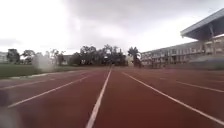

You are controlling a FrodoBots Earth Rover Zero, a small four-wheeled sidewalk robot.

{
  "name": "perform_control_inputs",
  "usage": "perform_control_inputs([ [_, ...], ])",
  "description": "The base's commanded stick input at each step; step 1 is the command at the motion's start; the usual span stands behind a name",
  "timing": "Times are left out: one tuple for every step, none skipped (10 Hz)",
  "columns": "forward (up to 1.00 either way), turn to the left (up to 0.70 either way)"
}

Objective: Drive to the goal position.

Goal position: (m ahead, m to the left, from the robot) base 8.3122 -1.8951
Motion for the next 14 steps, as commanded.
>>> perform_control_inputs([
  [0.45, 0.00],
  [0.45, 0.00],
  [0.45, 0.00],
  [0.45, 0.00],
  [0.45, 0.00],
  [0.45, 0.00],
  [0.45, 0.00],
  [0.45, 0.00],
  [0.45, 0.00],
  [0.45, 0.00],
  [0.45, 0.00],
  [0.45, 0.00],
  [0.45, 0.00],
  [0.45, 0.00],
])
